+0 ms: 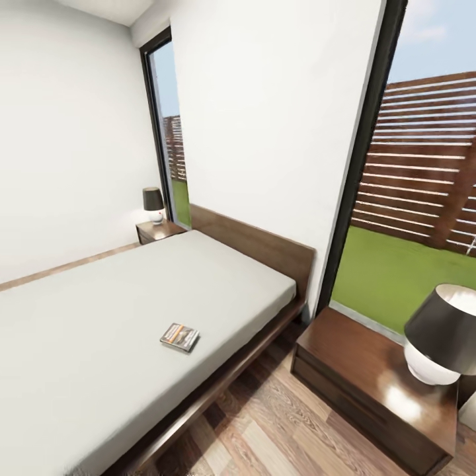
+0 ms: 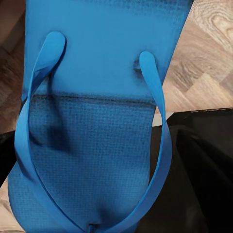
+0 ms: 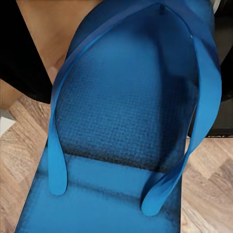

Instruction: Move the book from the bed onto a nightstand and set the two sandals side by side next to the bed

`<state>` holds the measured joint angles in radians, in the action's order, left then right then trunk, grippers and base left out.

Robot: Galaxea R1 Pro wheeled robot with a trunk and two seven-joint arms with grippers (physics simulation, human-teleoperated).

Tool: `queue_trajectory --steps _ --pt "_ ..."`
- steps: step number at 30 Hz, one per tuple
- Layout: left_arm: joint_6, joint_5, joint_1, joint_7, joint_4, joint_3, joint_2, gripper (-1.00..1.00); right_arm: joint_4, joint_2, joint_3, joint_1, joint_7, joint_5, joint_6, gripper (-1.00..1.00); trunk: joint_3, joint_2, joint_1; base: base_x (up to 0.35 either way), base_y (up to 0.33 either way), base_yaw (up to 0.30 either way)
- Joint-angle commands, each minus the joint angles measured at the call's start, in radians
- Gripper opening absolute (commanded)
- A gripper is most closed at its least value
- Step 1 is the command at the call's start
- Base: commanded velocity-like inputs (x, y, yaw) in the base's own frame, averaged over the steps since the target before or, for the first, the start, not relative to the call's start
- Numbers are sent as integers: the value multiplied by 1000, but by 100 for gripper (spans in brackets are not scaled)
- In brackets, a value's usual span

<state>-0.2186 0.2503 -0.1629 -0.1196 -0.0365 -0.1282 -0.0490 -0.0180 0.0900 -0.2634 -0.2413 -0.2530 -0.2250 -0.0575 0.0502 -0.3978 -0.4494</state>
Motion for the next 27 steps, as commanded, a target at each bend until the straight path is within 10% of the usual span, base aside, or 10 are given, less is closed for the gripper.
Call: queue_trajectory --steps 1,27 --pt "-4 11 -1 -4 2 -8 -1 -100 -2 0 -8 -1 -2 -11 -5 -100 2 -2 -1 0 0 292" --pt "-3 11 -1 3 3 -8 -6 -100 -3 2 -17 -1 -2 -11 -5 -100 2 -2 -1 0 0 292"
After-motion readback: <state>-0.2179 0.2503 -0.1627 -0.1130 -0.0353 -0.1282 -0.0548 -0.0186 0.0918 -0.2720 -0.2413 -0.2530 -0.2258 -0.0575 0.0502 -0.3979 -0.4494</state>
